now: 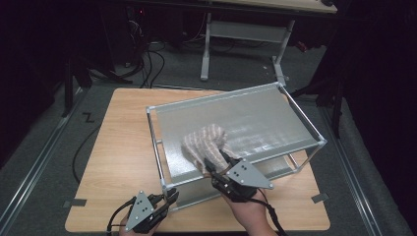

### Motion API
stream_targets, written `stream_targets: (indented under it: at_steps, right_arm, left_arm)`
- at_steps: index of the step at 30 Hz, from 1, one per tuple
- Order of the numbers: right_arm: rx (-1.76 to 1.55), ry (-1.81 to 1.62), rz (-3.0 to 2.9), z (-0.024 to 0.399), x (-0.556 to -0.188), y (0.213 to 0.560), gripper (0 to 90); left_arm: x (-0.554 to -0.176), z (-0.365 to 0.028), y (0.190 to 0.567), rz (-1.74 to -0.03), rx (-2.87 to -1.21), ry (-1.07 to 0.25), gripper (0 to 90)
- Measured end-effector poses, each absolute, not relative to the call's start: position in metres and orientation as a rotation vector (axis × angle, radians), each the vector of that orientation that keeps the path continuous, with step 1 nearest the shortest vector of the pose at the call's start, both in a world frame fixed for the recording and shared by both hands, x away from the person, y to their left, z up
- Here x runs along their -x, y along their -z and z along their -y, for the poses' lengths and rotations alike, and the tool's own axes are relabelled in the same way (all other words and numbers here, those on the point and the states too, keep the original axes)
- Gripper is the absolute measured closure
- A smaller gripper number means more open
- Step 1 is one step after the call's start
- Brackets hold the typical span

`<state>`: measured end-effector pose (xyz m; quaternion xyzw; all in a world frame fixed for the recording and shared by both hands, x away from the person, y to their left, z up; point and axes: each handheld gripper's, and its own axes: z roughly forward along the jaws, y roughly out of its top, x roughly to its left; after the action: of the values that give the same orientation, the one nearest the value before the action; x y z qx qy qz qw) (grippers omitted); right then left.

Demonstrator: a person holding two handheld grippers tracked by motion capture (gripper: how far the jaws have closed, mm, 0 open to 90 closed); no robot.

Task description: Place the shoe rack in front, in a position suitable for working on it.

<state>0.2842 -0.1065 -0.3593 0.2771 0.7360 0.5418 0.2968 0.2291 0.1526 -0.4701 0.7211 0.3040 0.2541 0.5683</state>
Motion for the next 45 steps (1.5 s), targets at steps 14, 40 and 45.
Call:
stream_targets:
  at_steps: [14, 40, 45]
  right_arm:
    - [-0.538, -1.526, -2.066, 0.046, -0.259, 0.356, 54.3]
    - [-0.709, -1.399, -1.968, 0.116, -0.287, 0.358, 54.1]
    - [-0.790, -1.357, -1.906, 0.147, -0.299, 0.360, 54.1]
  left_arm:
    - [-0.229, -0.152, 0.470, -0.711, -1.699, -0.603, 80.2]
    - [-0.228, -0.152, 0.470, -0.718, -1.703, -0.611, 80.2]
    - [-0.228, -0.152, 0.470, -0.719, -1.705, -0.614, 80.2]
